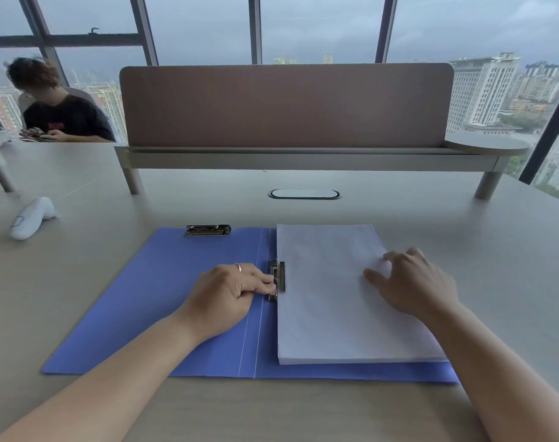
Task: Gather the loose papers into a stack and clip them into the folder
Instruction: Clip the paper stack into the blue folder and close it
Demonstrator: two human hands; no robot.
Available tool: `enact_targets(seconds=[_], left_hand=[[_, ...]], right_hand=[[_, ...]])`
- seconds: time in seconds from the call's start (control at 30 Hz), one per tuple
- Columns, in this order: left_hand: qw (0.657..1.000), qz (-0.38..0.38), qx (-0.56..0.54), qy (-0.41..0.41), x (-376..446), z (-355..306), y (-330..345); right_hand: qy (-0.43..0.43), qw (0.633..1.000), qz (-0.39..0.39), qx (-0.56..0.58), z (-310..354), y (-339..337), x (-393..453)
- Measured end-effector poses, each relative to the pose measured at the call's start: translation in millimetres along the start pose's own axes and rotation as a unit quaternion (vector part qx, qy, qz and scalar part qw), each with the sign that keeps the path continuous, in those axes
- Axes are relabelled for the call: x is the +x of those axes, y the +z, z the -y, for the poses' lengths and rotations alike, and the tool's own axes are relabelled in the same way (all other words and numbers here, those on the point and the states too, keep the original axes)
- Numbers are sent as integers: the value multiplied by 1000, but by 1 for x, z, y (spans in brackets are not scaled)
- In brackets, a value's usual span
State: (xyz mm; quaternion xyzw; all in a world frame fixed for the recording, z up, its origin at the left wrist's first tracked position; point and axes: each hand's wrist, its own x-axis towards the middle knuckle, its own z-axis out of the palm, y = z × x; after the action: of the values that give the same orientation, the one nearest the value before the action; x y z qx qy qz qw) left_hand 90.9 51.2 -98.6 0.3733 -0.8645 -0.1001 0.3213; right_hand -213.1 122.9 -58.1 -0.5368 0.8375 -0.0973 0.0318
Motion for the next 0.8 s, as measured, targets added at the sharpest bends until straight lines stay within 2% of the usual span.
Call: enact_targets(seconds=[0.23, 0.37, 0.43, 0.5, 0.57, 0.63, 0.8], left_hand=[[996, 20, 41, 79, -2, 4, -1], [997, 35, 35, 64, -2, 3, -1], [998, 44, 21, 43, -3, 1, -3], [998, 51, 16, 17, -2, -3, -7], [997, 47, 40, -36, 0, -4, -13], [988, 48, 80, -121, 3, 2, -21], [918, 62, 128, -370, 2, 63, -51]], right_hand=[[-23, 999, -25, -9, 0, 5, 1], [-152, 982, -102, 45, 14, 2, -9], [-230, 967, -57, 94, 25, 3, -19], [-275, 955, 35, 103, 37, 11, -26], [-285, 951, 89, 78, 44, 19, -30], [-284, 952, 96, 63, 46, 19, -30], [-282, 952, 105, 57, 42, 15, -30]])
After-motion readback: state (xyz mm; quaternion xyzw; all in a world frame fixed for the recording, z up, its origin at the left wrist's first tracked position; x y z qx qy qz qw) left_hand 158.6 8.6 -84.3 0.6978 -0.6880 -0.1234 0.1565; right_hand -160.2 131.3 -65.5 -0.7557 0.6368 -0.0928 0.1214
